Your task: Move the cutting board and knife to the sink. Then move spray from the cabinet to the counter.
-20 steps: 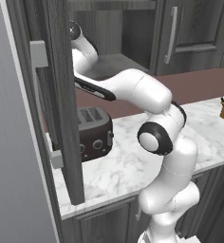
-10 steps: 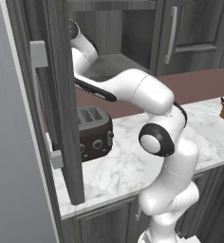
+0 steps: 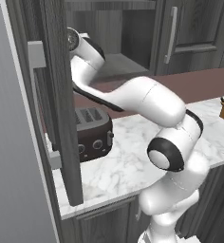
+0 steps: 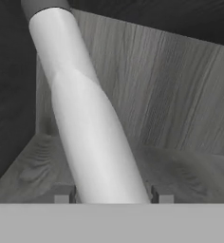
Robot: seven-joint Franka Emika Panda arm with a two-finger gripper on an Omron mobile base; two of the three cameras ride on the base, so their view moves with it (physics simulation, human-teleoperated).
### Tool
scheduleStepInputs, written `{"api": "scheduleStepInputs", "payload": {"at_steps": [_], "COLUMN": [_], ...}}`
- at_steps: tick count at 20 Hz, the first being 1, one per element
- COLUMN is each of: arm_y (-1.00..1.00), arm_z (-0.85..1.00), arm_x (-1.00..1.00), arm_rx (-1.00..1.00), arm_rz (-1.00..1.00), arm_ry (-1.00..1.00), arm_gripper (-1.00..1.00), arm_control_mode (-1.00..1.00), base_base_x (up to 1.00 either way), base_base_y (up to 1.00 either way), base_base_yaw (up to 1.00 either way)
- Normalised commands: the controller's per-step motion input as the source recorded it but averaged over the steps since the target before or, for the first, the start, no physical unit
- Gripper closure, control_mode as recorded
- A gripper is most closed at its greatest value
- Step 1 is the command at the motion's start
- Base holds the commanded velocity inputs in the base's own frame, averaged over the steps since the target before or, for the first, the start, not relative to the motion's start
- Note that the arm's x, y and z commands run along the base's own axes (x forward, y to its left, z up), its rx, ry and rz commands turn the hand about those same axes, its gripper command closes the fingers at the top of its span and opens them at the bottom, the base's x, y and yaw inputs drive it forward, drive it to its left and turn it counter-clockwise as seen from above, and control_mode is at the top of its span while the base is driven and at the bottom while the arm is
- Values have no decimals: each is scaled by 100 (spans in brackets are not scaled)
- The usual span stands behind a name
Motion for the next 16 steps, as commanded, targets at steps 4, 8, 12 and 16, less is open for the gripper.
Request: {"api": "scheduleStepInputs", "payload": {"at_steps": [4,8,12,16], "arm_y": [-71,-85,-100,-100], "arm_z": [14,23,0,0], "arm_x": [-100,-100,-100,-100], "arm_rx": [9,14,14,16], "arm_rz": [-21,-22,-16,-16], "arm_ry": [1,6,0,0], "arm_gripper": [100,100,100,100], "arm_control_mode": [-100,-100,-100,-100], "base_base_x": [0,0,0,0], "base_base_y": [0,0,0,0], "base_base_yaw": [0,0,0,0]}}
